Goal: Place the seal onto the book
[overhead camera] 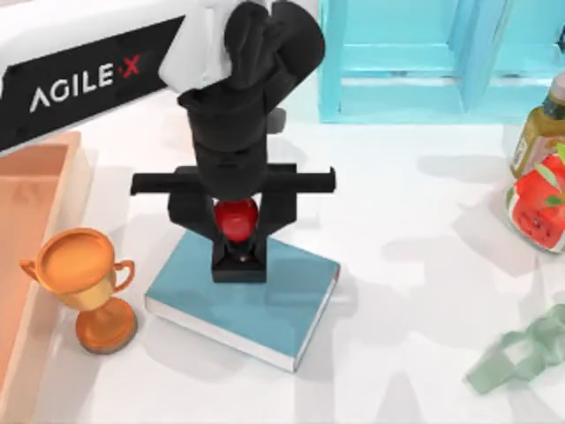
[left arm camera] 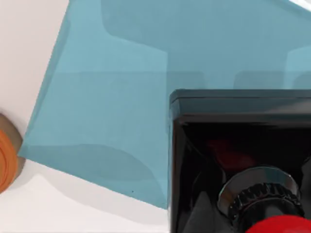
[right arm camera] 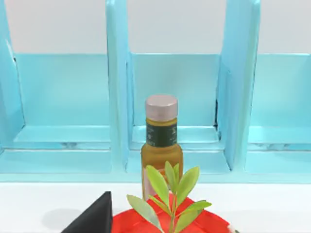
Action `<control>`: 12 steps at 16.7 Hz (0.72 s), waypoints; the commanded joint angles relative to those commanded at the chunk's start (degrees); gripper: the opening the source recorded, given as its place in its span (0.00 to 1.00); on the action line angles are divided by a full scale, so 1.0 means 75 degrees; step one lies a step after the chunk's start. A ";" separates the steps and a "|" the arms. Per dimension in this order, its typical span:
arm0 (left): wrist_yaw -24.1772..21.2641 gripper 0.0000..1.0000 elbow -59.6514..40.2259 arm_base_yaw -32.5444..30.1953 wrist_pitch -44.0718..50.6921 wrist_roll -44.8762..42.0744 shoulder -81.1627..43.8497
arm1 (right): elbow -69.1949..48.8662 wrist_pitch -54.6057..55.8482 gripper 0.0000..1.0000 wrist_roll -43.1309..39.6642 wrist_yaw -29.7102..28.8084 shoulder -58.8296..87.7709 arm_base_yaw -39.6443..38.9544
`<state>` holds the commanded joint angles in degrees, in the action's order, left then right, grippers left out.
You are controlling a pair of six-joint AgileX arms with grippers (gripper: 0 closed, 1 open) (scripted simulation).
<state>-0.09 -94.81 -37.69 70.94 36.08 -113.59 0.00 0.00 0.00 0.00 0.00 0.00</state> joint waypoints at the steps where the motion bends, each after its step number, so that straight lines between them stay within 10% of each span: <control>1: 0.0000 0.00 0.0000 0.0000 0.0000 0.0000 0.0000 | 0.0000 0.0000 1.00 0.0000 0.0000 0.0000 0.0000; 12: 0.0000 0.08 -0.0134 -0.0001 0.0146 0.0002 0.0012 | 0.0000 0.0000 1.00 0.0000 0.0000 0.0000 0.0000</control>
<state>-0.09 -95.81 -37.70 72.04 36.09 -113.50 0.00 0.00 0.00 0.00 0.00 0.00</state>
